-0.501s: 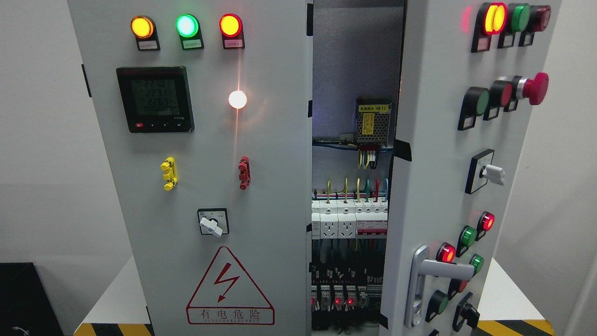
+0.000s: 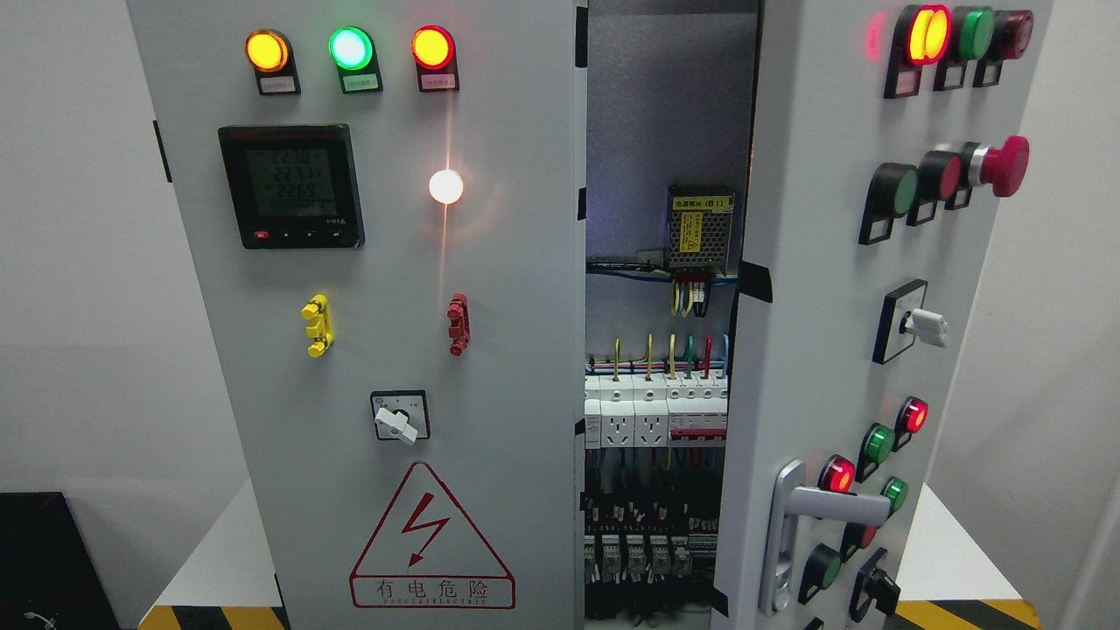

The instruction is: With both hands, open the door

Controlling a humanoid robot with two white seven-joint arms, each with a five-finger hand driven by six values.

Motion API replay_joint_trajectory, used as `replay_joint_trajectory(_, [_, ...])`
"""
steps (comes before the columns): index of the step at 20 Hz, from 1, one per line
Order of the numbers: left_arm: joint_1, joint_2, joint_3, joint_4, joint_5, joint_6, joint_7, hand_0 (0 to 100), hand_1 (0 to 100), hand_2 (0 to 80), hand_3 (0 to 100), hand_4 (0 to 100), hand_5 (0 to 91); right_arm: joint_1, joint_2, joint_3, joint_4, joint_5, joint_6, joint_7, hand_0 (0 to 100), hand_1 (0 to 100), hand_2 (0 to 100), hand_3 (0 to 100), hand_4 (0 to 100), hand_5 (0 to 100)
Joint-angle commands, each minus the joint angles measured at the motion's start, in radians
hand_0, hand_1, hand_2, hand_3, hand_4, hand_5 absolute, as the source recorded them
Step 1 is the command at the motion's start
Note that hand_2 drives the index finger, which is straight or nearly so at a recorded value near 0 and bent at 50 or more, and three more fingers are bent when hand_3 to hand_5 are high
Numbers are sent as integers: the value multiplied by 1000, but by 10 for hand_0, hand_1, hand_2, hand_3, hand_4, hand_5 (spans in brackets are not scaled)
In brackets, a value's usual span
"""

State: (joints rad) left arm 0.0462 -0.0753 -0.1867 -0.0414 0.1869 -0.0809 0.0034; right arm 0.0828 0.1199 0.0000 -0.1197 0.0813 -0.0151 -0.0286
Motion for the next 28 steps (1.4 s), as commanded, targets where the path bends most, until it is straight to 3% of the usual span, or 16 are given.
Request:
replay_joint_trajectory(1, [4, 15, -4, -43, -1, 0, 0, 0, 0, 0, 0, 0, 0, 0, 0, -2, 0, 0, 0, -1, 192, 0, 0, 0, 0, 0])
replay_joint_trajectory(7, [131, 106, -5, -452, -3, 1, -5, 0, 0, 0, 0, 0, 0, 0, 0, -2, 0, 0, 0, -1, 191, 0, 0, 0, 0, 0])
replay_joint_trajectory(12, [141, 147, -36, -638, -4, 0, -10, 0, 0, 0, 0, 0, 0, 0, 1, -2, 0, 0, 0, -1, 191, 0, 0, 0, 0, 0])
replay_joint_trajectory(14, [161, 170, -97, -768, -3, 3, -10, 0, 0, 0, 0, 0, 0, 0, 0, -2, 0, 0, 0, -1, 191, 0, 0, 0, 0, 0])
replay_joint_trajectory(19, [169, 350, -327, -1139, 6, 7, -10, 0, 0, 0, 0, 0, 0, 0, 0, -2, 0, 0, 0, -1, 191, 0, 0, 0, 0, 0])
replay_joint_trajectory(22, [167, 403, -346, -1326, 8, 7, -10, 0, 0, 0, 0, 0, 0, 0, 0, -2, 0, 0, 1, -1, 192, 0, 0, 0, 0, 0])
replay_joint_trajectory(28, [164, 431, -396, -1639, 8, 4, -10, 0, 0, 0, 0, 0, 0, 0, 0, -2, 0, 0, 0, -1, 192, 0, 0, 0, 0, 0])
